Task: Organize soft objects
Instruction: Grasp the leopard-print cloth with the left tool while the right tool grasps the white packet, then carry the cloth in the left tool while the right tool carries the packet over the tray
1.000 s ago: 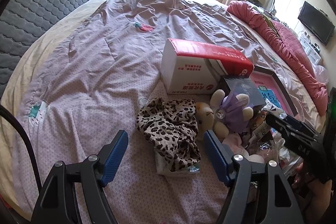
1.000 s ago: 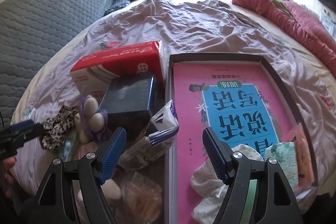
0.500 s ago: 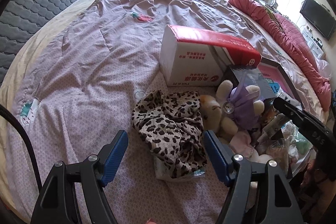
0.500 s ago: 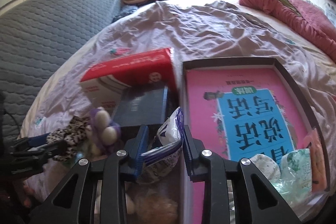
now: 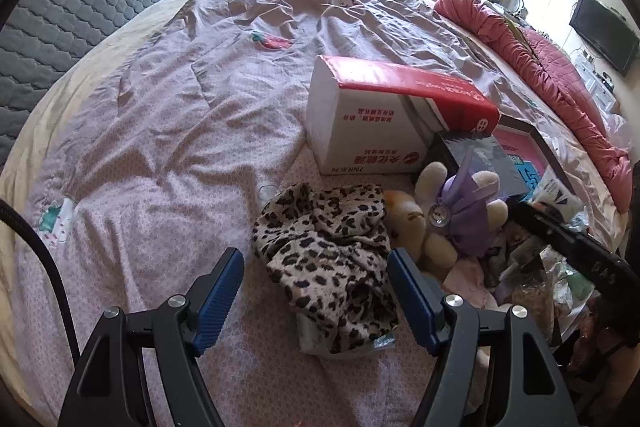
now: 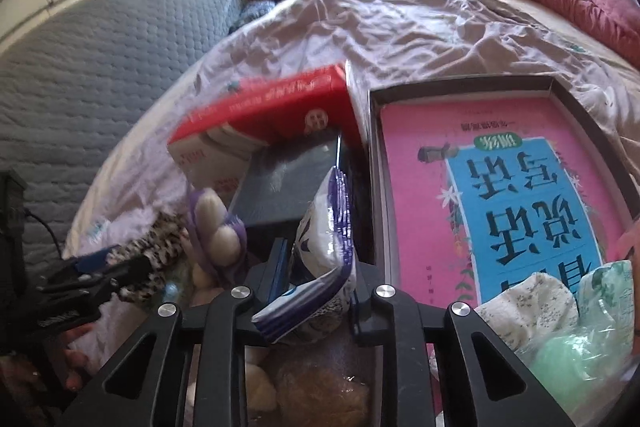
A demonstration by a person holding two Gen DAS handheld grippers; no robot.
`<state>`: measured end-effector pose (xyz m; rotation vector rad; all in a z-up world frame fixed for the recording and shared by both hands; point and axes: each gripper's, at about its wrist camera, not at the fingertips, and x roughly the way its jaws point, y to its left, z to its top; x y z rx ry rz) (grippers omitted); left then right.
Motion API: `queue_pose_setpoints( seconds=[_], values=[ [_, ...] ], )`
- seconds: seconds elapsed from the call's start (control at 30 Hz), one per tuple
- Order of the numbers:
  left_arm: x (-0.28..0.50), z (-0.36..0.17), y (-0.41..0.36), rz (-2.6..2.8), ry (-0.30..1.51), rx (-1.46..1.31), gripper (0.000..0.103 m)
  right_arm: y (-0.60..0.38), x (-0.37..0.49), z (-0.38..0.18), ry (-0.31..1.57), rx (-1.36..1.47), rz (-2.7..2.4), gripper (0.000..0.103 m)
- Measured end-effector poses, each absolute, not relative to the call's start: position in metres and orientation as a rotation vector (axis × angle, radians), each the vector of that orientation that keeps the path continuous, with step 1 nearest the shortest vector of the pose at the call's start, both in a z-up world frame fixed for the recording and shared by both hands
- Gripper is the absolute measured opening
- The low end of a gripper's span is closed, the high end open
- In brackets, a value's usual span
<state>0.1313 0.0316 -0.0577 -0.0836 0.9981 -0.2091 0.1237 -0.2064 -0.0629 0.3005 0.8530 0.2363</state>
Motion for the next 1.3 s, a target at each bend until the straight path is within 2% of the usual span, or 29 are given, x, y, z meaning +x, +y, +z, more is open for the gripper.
queue_pose_setpoints(
  seconds=[0.3,0.4,0.47,0.5,0.6,0.73,1.3],
  values=[
    [0.145,-0.077,0.022,-0.187,1.054,-0.063,0.071,-0.211,0.118,-0.051,0.817,0.308,0.267,0.025],
    [0.148,-0.082,0.024,-0.228,1.068,-0.115,0.049,-0.212,0.117,-0.046,0.802,0.303,0.268,0.025],
    [0.148,-0.081,0.027,-0.244,1.063,-0.144,0.039,-0.213,0.115,-0.044,0.794,0.305,0.267,0.025],
    [0.148,-0.079,0.028,-0.240,1.051,-0.146,0.029,-0.214,0.114,-0.043,0.791,0.307,0.266,0.025],
    [0.146,-0.073,0.035,-0.254,1.016,-0.183,0.017,-0.215,0.112,-0.042,0.787,0.313,0.269,0.025],
    [0.143,-0.062,0.041,-0.271,0.976,-0.220,0.012,-0.217,0.109,-0.037,0.771,0.313,0.270,0.025],
    [0.116,-0.023,0.034,-0.270,0.880,-0.171,0.012,-0.224,0.094,-0.016,0.721,0.332,0.265,0.025]
  ],
)
